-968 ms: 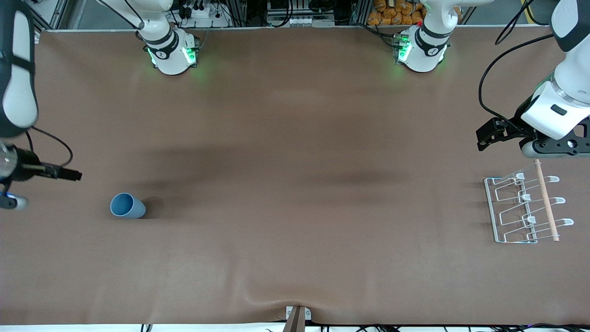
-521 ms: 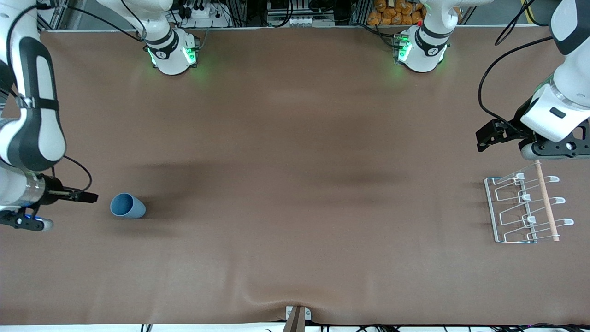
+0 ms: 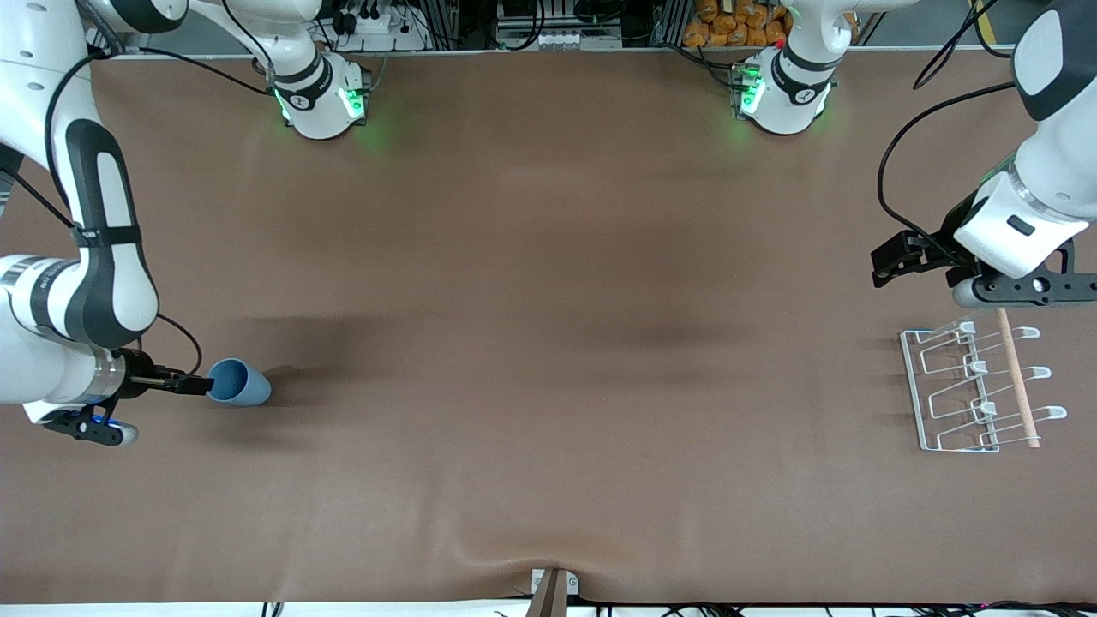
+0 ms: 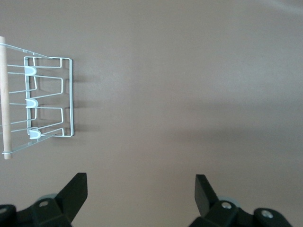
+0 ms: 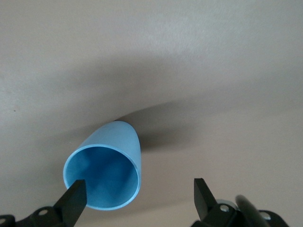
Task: Transfer cup to left arm and place on rack
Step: 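Move the right gripper down to the blue cup and close on it, then lift the cup with the right gripper while the left gripper approaches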
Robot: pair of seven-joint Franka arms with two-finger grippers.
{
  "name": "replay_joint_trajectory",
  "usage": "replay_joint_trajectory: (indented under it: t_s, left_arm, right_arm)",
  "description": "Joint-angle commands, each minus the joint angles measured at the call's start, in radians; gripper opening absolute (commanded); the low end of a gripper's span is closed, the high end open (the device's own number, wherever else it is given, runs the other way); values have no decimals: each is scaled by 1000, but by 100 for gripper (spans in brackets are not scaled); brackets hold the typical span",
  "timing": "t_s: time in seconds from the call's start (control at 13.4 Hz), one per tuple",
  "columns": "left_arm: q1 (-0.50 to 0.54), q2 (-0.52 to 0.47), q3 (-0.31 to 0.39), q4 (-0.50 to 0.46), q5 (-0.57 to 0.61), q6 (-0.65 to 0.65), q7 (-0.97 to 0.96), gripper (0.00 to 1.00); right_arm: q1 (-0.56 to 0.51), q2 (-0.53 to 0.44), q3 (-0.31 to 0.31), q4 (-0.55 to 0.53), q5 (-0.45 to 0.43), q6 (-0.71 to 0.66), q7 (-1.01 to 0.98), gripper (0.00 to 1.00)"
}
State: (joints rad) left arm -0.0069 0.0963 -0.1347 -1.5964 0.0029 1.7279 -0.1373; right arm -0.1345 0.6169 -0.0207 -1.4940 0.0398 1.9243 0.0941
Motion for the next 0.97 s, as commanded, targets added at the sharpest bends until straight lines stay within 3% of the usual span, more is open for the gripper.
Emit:
replay_joint_trajectory:
  t_s: [0.0,0.15,0.52,0.6,0.67,0.74,0.89]
  left_arm:
    - [4,19,0,21,-17,-10,12,100]
    - [4,20,0,23,-27,-10,7,100]
    - [56,39,1,21,-270,-11,-31,100]
    - [55,40,1,21,-279,-11,-72,100]
    - [53,40,1,21,-288,-11,-109,100]
    - [47,42,1,16,-311,-16,-137,100]
    - [47,43,0,15,-363,-17,-206,100]
  right_arm:
    - [-5,16,8,-11,18,-1,15,100]
    - [-8,27,8,-9,18,2,13,100]
    - [-4,53,8,-11,18,48,12,99]
    - [0,59,8,-11,18,48,12,51]
    - [3,60,8,-12,18,48,12,13]
    - [3,60,8,-12,18,45,12,0]
    - [1,60,10,-12,18,41,1,0]
